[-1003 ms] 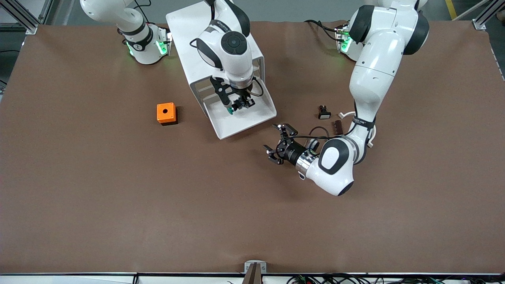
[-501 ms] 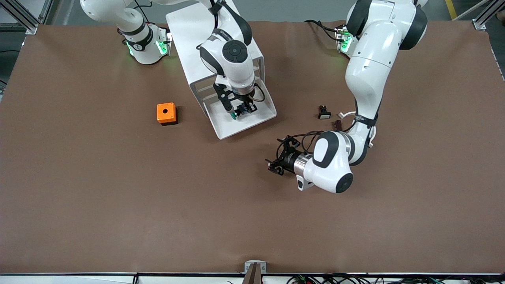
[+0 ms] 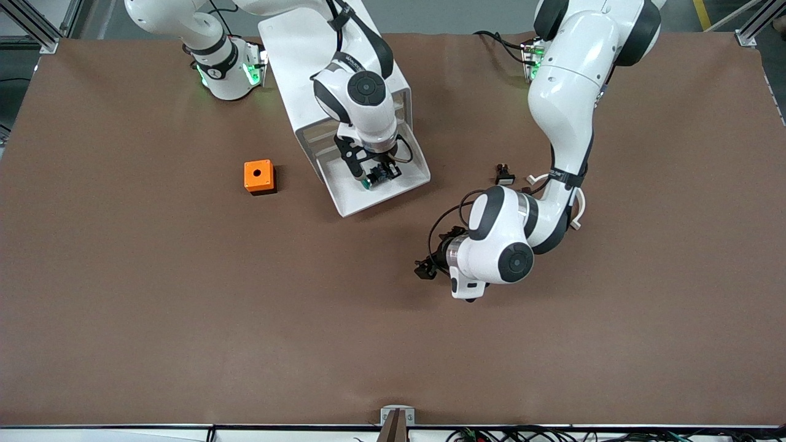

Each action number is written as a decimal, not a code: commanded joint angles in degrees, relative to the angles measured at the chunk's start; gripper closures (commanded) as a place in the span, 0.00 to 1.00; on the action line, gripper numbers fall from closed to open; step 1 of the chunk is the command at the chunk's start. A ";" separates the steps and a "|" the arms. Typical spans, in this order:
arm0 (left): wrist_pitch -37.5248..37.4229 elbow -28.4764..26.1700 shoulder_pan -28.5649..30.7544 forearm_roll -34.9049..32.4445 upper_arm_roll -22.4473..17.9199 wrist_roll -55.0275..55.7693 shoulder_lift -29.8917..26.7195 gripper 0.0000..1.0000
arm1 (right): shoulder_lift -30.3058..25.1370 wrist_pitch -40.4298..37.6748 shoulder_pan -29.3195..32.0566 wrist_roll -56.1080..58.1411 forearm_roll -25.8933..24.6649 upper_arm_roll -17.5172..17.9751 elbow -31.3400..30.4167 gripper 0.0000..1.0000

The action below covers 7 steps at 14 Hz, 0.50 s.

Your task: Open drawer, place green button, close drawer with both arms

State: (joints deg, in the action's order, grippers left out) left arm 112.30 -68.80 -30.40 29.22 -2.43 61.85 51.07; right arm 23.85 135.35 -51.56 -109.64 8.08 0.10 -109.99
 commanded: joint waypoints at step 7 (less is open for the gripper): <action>6.60 -0.89 -2.38 -10.67 -0.91 -5.85 -3.43 0.00 | 1.11 -0.44 -0.47 -1.36 2.29 -0.19 1.00 1.00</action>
State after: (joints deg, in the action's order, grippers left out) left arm 116.99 -68.74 -31.67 20.16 -2.44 58.00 48.71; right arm 23.92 135.27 -51.55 -110.06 9.02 -0.01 -109.94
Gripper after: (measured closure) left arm 0.000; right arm 0.599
